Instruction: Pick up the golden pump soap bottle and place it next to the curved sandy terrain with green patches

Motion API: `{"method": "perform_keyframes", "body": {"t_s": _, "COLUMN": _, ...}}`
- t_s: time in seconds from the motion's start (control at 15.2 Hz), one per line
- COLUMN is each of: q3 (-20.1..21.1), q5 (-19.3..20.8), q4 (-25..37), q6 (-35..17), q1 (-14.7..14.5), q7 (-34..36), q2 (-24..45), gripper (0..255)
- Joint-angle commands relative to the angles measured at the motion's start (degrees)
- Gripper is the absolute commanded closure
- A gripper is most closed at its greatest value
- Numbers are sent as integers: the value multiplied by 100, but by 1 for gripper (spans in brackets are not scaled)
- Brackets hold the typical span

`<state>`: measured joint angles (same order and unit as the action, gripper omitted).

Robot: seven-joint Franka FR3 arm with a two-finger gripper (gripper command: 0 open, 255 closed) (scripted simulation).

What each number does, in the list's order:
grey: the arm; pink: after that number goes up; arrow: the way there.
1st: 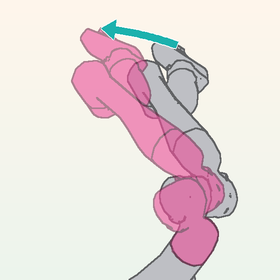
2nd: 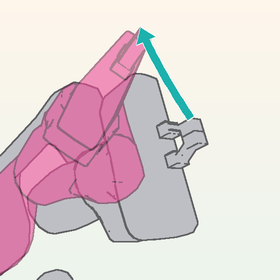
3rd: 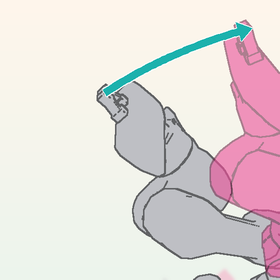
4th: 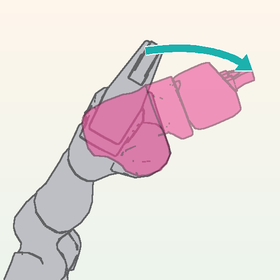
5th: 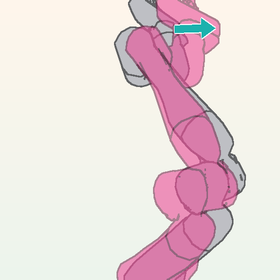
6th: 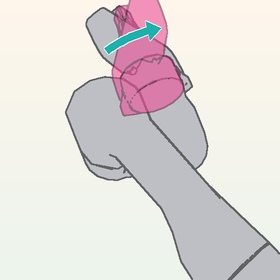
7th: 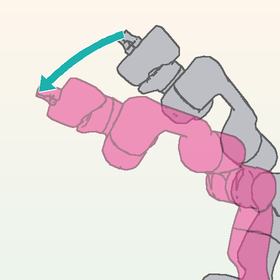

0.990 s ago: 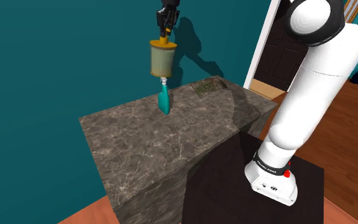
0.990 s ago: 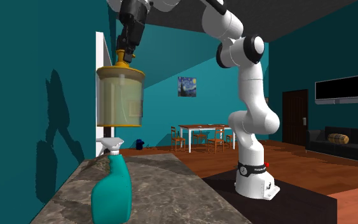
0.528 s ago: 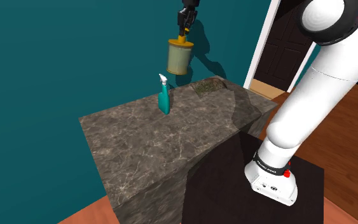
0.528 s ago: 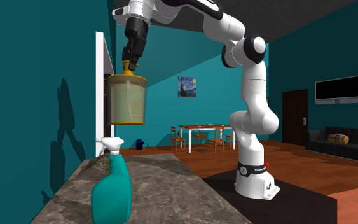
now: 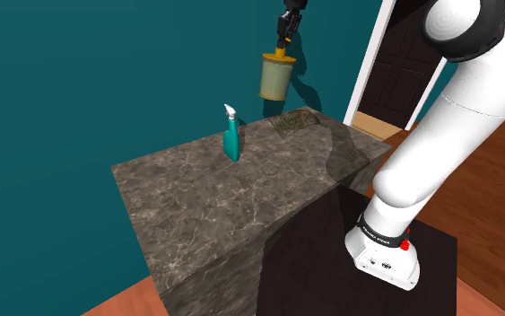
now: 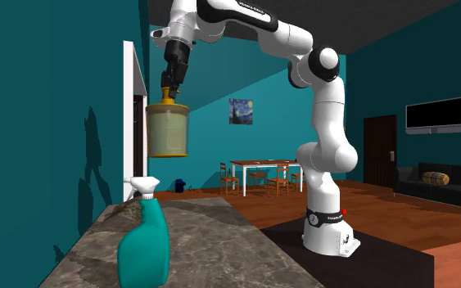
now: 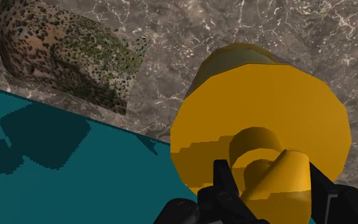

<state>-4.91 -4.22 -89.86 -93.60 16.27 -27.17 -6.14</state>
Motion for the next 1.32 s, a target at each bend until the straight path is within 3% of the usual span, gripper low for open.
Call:
{"method": "perform_keyframes", "body": {"t_s": 0.0, "q3": -125, "q5": -18, "q4": -170, "q6": -65, "q1": 96, "q7": -236, "q2": -92, "gripper": 255}}
{"method": "perform_keyframes", "body": {"t_s": 1.25, "q3": -107, "q5": -6, "q4": -2004, "q6": -1579, "q1": 93, "q7": -325, "q2": -411, "gripper": 255}}
